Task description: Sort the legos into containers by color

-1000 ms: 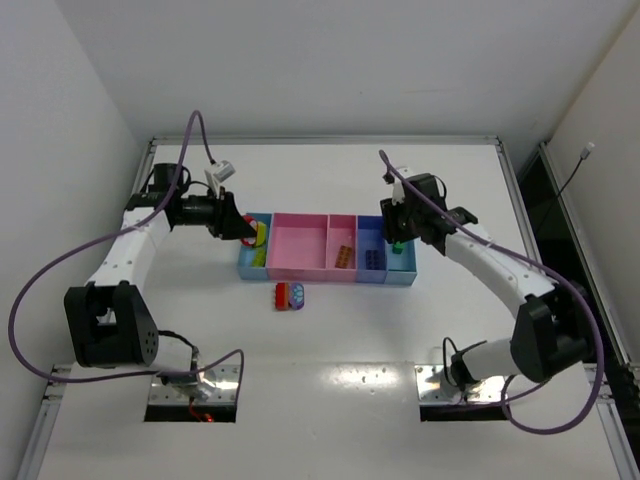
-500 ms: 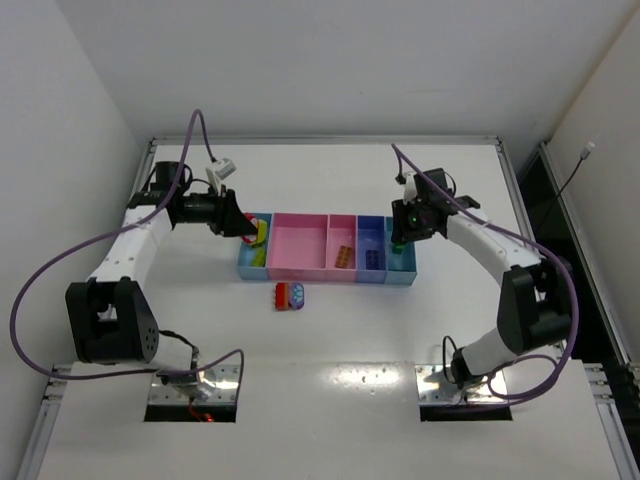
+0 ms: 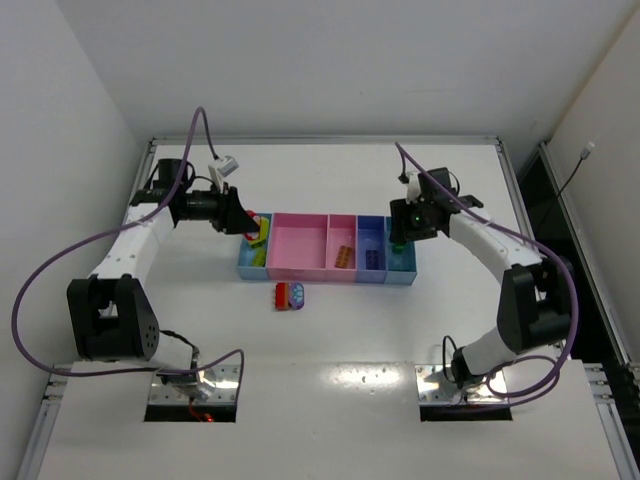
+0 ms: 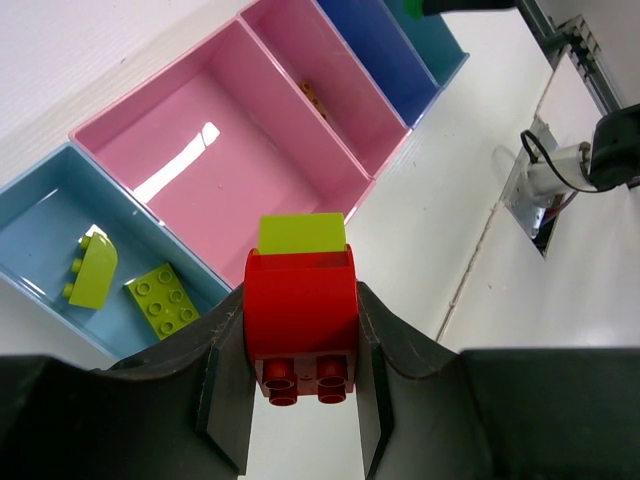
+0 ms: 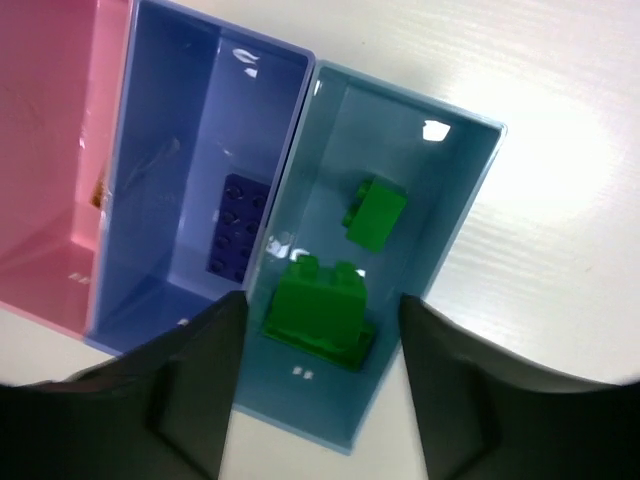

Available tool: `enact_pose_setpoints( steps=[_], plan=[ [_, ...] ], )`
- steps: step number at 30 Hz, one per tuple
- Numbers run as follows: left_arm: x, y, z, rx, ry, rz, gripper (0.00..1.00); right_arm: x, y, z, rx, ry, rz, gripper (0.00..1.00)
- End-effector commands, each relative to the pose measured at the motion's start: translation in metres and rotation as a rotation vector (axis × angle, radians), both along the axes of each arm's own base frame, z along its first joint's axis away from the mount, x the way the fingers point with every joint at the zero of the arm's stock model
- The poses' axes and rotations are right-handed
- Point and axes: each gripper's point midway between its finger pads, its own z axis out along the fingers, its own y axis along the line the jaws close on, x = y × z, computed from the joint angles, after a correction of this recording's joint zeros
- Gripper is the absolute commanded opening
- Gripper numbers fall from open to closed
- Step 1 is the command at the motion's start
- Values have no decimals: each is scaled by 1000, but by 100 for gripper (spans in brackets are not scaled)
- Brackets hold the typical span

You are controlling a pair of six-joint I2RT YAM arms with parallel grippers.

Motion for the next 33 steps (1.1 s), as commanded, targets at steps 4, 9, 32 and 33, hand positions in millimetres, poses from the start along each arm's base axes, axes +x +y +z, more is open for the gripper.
enact_pose_setpoints(
  steps=[4, 9, 32, 33],
  plan=[
    [6, -5, 16, -24, -54, -8, 10, 9, 10, 24, 34, -84, 47, 78],
    [-5, -10, 18, -67, -63, -30, 10, -7, 45, 60, 216, -210, 242, 77],
    [-45, -64, 42, -416, 145, -358, 11, -69, 215, 181, 1026, -41, 1008, 70],
    [-45, -64, 42, -416, 145, -358, 11, -73, 218, 181, 1027, -35, 1020, 70]
  ],
)
